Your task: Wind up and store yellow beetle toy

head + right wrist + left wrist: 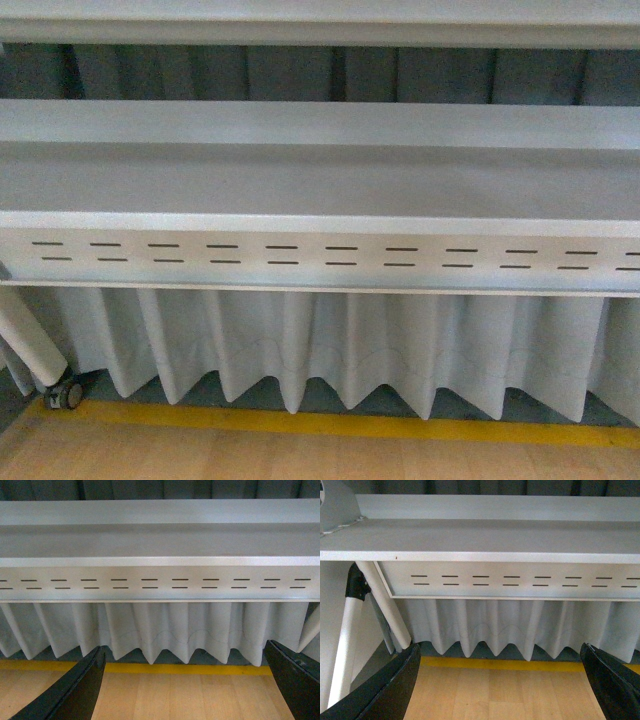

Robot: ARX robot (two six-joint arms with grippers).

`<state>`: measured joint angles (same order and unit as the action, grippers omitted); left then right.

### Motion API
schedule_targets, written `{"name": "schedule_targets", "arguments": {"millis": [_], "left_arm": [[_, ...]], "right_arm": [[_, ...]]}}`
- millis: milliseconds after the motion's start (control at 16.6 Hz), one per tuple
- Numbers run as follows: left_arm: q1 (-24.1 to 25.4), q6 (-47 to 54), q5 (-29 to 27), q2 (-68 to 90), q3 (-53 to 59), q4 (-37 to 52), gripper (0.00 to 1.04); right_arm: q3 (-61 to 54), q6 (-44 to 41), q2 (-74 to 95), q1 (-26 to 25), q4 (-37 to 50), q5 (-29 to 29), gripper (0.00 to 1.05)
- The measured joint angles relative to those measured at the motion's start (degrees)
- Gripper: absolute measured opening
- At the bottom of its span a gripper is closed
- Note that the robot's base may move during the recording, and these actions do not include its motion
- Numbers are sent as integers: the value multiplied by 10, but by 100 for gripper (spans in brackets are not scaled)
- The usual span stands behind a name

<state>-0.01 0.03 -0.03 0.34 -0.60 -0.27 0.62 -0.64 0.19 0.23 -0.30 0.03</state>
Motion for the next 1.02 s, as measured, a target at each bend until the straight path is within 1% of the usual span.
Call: {"name": "schedule_targets", "arguments": {"millis": [1023], "left_arm": [[0, 0, 0, 0, 0, 0, 98]], "right_arm": [[0, 0, 0, 0, 0, 0, 98]]}}
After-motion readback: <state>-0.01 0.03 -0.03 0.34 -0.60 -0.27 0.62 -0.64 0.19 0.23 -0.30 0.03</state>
